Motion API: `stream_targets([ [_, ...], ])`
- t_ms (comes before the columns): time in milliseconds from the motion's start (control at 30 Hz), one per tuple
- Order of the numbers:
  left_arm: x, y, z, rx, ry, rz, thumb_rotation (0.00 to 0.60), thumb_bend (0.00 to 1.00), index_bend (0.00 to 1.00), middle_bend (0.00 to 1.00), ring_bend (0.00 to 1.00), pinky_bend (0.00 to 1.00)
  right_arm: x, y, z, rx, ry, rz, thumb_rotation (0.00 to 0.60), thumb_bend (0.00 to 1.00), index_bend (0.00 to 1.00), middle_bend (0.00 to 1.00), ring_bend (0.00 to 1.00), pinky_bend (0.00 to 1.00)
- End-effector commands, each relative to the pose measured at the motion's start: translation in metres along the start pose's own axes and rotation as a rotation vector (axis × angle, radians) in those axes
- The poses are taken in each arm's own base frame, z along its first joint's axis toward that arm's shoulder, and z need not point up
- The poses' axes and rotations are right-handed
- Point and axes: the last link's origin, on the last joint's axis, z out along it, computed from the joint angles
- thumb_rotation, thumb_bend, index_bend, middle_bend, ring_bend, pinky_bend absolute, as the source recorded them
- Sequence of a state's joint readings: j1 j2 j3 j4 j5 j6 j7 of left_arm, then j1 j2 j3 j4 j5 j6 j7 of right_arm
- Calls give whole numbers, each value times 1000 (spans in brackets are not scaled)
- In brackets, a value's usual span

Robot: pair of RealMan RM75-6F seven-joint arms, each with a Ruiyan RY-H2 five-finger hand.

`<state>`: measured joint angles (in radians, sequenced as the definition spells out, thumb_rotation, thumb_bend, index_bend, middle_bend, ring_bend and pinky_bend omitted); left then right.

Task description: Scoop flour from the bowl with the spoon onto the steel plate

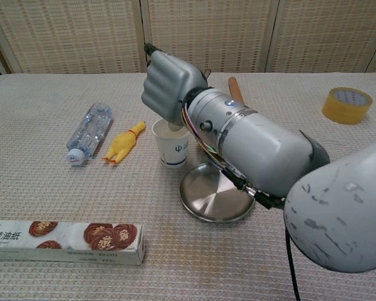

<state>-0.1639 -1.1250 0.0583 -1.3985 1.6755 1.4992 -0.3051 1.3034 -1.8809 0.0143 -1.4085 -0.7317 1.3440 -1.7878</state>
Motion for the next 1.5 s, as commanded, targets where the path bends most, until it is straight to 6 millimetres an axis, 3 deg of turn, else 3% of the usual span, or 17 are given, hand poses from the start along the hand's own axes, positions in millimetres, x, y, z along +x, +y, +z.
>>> stream_targets([
  [33, 1, 0, 0, 1, 1, 1, 600, 409, 0, 0, 13, 122, 1, -4, -3, 6, 34, -40, 600, 348, 925, 568, 138, 0],
  [233, 0, 0, -1, 0, -2, 2, 600, 409, 0, 0, 13, 122, 5, 11, -8, -40, 19, 82, 600, 348, 925, 569, 139, 0],
  [367, 1, -1, -2, 2, 4, 2, 600, 410, 0, 0, 13, 122, 1, 43, -21, -133, -15, 432, 600, 349, 925, 569, 138, 0],
  [433, 1, -1, -3, 7, 5, 1, 600, 410, 0, 0, 13, 122, -12, 60, -36, -170, -66, 691, 600, 348, 925, 569, 139, 0],
  [533, 1, -1, -3, 8, 6, 3, 600, 410, 0, 0, 13, 122, -36, 75, -58, -172, -134, 936, 600, 348, 925, 568, 139, 0],
  [633, 0, 0, -3, 4, 6, 6, 600, 409, 0, 0, 13, 122, -59, 81, -74, -184, -193, 1112, 600, 349, 927, 568, 139, 0],
  [700, 0, 1, -3, 4, 5, 7, 600, 409, 0, 0, 13, 122, -64, 82, -77, -178, -194, 1134, 600, 351, 928, 568, 139, 0],
  [767, -1, 2, -3, 2, 3, 9, 600, 410, 0, 0, 13, 122, -74, 80, -87, -172, -227, 1191, 600, 352, 929, 568, 138, 0],
  [833, -3, 4, -3, -2, -5, 13, 600, 409, 0, 0, 15, 123, -92, 65, -109, -126, -303, 1217, 600, 355, 929, 568, 139, 0],
  [967, -4, 7, -3, -8, -5, 19, 600, 409, 0, 0, 16, 124, -100, 42, -120, -38, -335, 1193, 600, 355, 928, 568, 139, 0],
  [1167, -4, 8, -3, -14, -10, 20, 600, 409, 0, 0, 18, 124, -91, 12, -118, 42, -343, 1167, 600, 356, 928, 568, 139, 0],
  [1500, -3, 6, -3, -15, -12, 10, 600, 409, 0, 0, 18, 124, -82, -14, -102, 40, -289, 1110, 600, 356, 868, 568, 138, 0],
])
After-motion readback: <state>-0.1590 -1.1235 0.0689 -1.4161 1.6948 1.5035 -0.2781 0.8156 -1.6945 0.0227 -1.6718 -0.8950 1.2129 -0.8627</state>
